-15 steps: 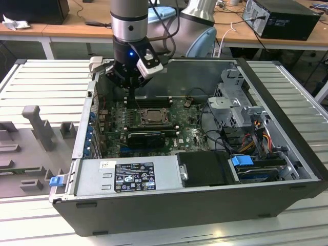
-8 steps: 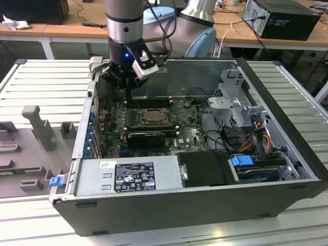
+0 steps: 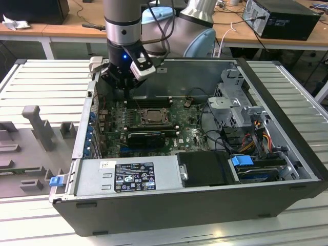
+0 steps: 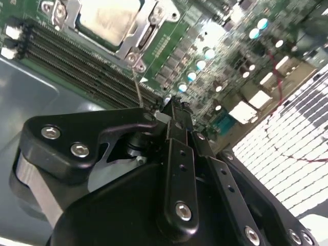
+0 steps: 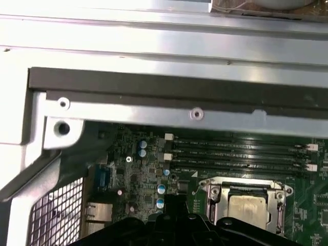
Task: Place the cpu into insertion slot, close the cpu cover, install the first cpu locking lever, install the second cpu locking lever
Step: 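Install the first cpu locking lever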
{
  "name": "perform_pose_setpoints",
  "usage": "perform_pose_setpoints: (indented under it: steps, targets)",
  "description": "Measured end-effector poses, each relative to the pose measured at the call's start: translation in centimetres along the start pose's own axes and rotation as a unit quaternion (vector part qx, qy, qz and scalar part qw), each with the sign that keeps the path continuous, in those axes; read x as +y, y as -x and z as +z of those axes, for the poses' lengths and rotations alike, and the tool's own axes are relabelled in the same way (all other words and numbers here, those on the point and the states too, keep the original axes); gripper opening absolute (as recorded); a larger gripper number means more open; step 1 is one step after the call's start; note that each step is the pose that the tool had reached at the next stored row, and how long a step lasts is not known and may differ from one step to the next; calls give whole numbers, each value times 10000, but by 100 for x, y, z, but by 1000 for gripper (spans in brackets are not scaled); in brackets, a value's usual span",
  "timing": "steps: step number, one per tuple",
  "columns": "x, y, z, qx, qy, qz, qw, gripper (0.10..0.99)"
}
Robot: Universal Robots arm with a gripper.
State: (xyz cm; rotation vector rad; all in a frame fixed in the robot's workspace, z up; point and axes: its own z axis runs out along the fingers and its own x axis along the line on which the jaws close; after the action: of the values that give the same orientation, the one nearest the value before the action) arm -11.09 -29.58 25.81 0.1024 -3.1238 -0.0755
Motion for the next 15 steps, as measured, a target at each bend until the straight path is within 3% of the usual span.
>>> perform_pose_setpoints:
  steps: [4,7,9,15]
  targets:
    - [53,54,22,0,0,-3,10000,106]
    - [37,271,75,0,-2,-3,10000,106]
    - [32,336,90,0,-2,-4,10000,106]
    - [25,399,121,1,-3,-2,10000,106]
